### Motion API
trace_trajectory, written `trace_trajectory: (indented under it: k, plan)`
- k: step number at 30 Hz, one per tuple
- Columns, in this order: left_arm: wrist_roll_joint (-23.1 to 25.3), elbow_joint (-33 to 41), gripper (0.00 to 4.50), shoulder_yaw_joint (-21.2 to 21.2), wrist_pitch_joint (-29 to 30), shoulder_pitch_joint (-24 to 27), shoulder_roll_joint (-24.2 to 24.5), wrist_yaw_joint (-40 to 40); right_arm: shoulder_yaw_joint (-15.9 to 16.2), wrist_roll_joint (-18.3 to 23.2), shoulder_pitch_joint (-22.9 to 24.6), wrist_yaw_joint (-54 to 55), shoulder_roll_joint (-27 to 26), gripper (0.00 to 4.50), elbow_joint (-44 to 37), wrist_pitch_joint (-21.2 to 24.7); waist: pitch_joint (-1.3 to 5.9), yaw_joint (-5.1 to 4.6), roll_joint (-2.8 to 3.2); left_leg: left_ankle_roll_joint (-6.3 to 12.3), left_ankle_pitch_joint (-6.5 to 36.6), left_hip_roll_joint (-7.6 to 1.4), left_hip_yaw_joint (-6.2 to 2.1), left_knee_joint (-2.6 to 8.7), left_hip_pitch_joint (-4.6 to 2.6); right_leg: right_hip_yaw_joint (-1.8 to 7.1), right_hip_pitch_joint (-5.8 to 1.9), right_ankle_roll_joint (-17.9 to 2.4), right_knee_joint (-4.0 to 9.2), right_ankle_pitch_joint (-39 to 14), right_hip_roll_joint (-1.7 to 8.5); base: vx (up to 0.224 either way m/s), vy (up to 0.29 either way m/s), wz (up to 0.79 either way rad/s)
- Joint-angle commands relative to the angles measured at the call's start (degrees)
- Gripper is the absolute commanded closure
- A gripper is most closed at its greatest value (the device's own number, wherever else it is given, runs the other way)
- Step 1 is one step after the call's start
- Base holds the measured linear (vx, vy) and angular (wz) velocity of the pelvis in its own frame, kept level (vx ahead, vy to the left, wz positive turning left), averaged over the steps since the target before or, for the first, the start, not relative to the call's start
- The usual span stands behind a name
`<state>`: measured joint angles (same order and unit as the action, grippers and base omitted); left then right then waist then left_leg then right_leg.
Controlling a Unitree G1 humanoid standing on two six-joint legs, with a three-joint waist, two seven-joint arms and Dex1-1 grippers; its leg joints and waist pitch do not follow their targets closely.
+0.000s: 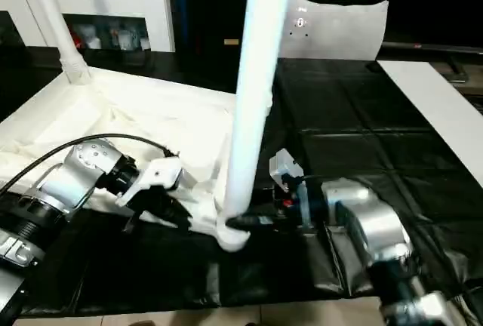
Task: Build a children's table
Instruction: Rotate leg to tighten
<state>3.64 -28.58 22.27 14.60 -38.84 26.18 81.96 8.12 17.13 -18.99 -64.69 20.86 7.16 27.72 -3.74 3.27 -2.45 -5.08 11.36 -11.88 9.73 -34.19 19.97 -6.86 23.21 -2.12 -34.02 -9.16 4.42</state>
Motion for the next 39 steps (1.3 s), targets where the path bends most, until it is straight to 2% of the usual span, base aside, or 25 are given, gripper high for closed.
trace_trajectory:
  k: [1,2,3,5,6,8,9,10,11,12,15,16,17,19,22,25,30,32,37,38,39]
  plan:
    - [-1.64,2.08,4.50,-0.98,3.49,-1.01,-6.17,-6.88,1.15,-1.54,-0.79,9.64,-5.03,2.40,-0.16,2.01,3.28,-0.38,-0.07,0.50,11.62,-1.23,-0.43,4.11,-0.23,2.94,-2.79,-3.95,5.94,-30.94,4.25,0.000,0.000,0.00]
    - [-1.52,2.05,4.50,-1.14,3.91,-1.03,-6.57,-7.75,0.79,-1.59,-0.87,10.80,-5.69,2.40,-0.06,2.27,3.28,-0.78,-0.06,0.29,11.55,-0.99,-0.62,4.09,0.20,2.71,-3.16,-2.94,6.13,-32.38,4.38,0.000,0.000,0.00]
    - [-1.24,1.96,4.50,-1.67,5.43,-1.13,-7.97,-10.47,-0.32,-1.92,-1.19,14.78,-7.88,2.41,0.28,3.28,3.36,-1.02,-0.04,0.36,11.48,-0.99,-0.61,4.08,0.24,2.75,-3.19,-2.67,6.23,-32.35,4.35,0.000,0.000,0.00]
    - [-0.83,1.56,4.50,-2.88,8.44,-1.56,-11.06,-15.80,-1.20,-5.29,-2.42,23.96,-11.62,2.45,1.64,4.30,3.42,-1.72,0.08,0.72,11.46,-0.99,-0.62,4.02,0.31,2.75,-3.05,-2.95,6.22,-31.20,4.22,0.000,0.000,0.00]
    - [-0.69,1.19,4.50,-3.45,9.60,-1.83,-12.39,-18.03,-1.74,-6.05,-2.95,27.06,-13.01,2.45,2.34,5.16,3.55,-2.37,0.05,0.58,11.11,-0.93,-0.66,3.96,0.24,2.73,-2.91,-3.67,6.07,-29.95,4.16,0.000,0.000,0.00]
    - [-0.65,0.69,4.50,-3.95,10.28,-2.17,-13.74,-20.23,-2.38,-6.90,-3.54,30.63,-14.41,2.45,3.15,5.86,3.55,-2.79,0.07,1.24,10.86,-0.81,-0.56,3.88,0.31,2.87,-2.91,-4.24,6.05,-29.00,4.10,0.000,0.000,0.00]
    - [-0.57,0.21,4.50,-4.40,10.68,-2.47,-14.86,-22.25,-2.82,-7.61,-4.01,33.32,-15.45,2.45,3.84,6.17,3.57,-2.83,0.04,1.51,10.71,-0.78,-0.52,3.88,0.35,2.89,-2.94,-4.25,6.09,-28.71,4.06,0.000,0.000,0.00]
    - [-0.43,0.30,4.50,-5.65,12.82,-3.06,-17.78,-26.84,-3.03,-8.28,-4.25,36.45,-17.89,2.45,4.20,4.65,3.67,-2.84,0.12,1.90,10.23,-0.79,-0.40,3.80,0.22,3.01,-2.85,-4.60,6.00,-27.54,4.02,0.000,0.000,0.00]
    - [-0.40,0.36,4.50,-5.76,13.02,-3.09,-18.00,-27.17,-3.06,-8.31,-4.24,36.62,-18.08,2.45,4.20,4.49,3.66,-2.86,0.10,2.03,9.88,-0.85,-0.30,3.77,0.21,3.13,-2.75,-4.85,6.00,-26.77,4.02,0.000,0.000,0.00]
    - [-0.11,0.76,4.50,-6.34,14.06,-3.25,-19.15,-29.04,-3.37,-8.66,-4.24,38.10,-19.28,2.14,4.24,3.66,3.74,-2.66,0.12,2.49,8.89,-1.00,-0.28,3.86,0.22,3.23,-2.88,-5.75,5.64,-24.16,3.98,0.000,0.000,0.00]
    - [-0.02,0.93,4.50,-6.45,13.94,-3.38,-19.56,-29.37,-4.46,-8.07,-4.03,39.59,-20.85,1.72,4.58,2.69,3.81,-2.55,0.22,3.15,7.93,-1.12,-0.34,4.00,0.35,3.35,-3.12,-6.71,5.22,-20.77,3.97,0.000,0.000,0.00]
    - [0.23,0.91,4.50,-6.30,13.56,-3.30,-19.30,-29.23,-4.70,-8.10,-3.85,39.79,-21.20,1.72,4.44,2.33,3.81,-2.55,0.20,3.29,7.75,-1.13,-0.33,4.00,0.37,3.39,-3.15,-6.88,5.17,-20.11,3.98,0.000,0.000,0.00]
    - [0.55,0.99,4.50,-6.06,12.97,-3.03,-18.68,-28.78,-4.95,-8.26,-3.58,39.86,-21.38,1.59,4.18,1.76,3.92,-2.52,0.48,3.47,7.15,-1.17,-0.37,4.04,0.40,3.45,-3.35,-7.53,4.89,-18.14,4.00,0.000,0.000,0.00]
    - [0.68,1.53,4.50,-5.81,12.66,-2.55,-17.97,-28.09,-5.02,-8.30,-3.35,39.77,-21.26,1.38,3.90,1.27,3.75,-2.55,0.55,3.50,7.66,-1.23,-0.33,4.12,0.34,3.50,-3.31,-8.02,4.89,-17.50,3.99,0.000,0.000,0.00]
    - [0.66,2.48,4.50,-5.56,13.12,-1.94,-17.33,-27.53,-4.90,-8.22,-3.07,39.39,-20.78,1.06,3.33,0.98,3.63,-2.64,0.51,3.20,9.11,-1.27,-0.33,4.19,0.28,3.52,-3.34,-7.96,5.12,-19.30,4.08,0.000,0.000,0.00]
    - [0.52,3.10,4.50,-5.27,12.14,-0.85,-15.67,-26.20,-5.71,-7.72,-2.47,38.30,-19.19,0.93,2.11,0.53,3.60,-2.68,0.40,3.18,9.01,-1.29,-0.34,4.22,0.39,3.58,-3.39,-7.70,5.12,-19.47,4.09,0.000,0.000,0.00]
    - [0.49,2.66,4.50,-4.44,8.61,0.02,-11.79,-21.08,-6.21,-6.54,-1.47,30.77,-12.88,0.40,0.50,0.29,3.68,-2.62,0.57,4.10,7.95,-1.33,-0.28,4.15,0.44,3.70,-3.59,-8.57,4.72,-16.14,3.99,0.000,0.000,0.00]
    - [0.67,2.53,4.50,-3.93,7.40,0.09,-10.72,-19.83,-6.10,-5.77,-1.50,27.63,-11.15,0.19,0.38,-0.16,3.64,-2.54,0.65,4.13,8.39,-1.36,-0.26,4.15,0.44,3.70,-3.54,-8.90,4.79,-16.71,4.05,0.000,0.000,0.00]
    - [0.06,3.03,4.50,-1.65,2.21,0.57,-6.03,-11.22,-2.93,-4.47,-1.47,12.79,-2.40,0.10,0.14,-3.89,3.55,-1.96,0.58,4.52,9.53,-1.40,-0.25,4.06,0.33,3.60,-3.58,-8.38,5.10,-19.02,4.13,0.000,0.000,0.00]
    - [-0.03,2.76,4.50,-1.14,0.50,0.52,-5.12,-9.26,-2.34,-3.92,-1.64,10.06,-0.89,0.10,0.36,-4.43,3.48,-1.83,0.32,4.51,9.49,-1.48,-0.15,4.08,0.28,3.69,-3.42,-8.24,5.10,-19.54,4.15,0.000,0.000,0.00]
    - [-0.05,2.66,4.50,-0.81,-0.77,0.51,-4.63,-8.13,-2.04,-3.70,-1.77,8.64,-0.19,0.10,0.54,-4.70,3.54,-1.55,0.42,4.69,9.61,-1.43,-0.22,4.04,0.23,3.62,-3.49,-8.15,5.09,-19.95,4.16,0.000,0.000,0.00]
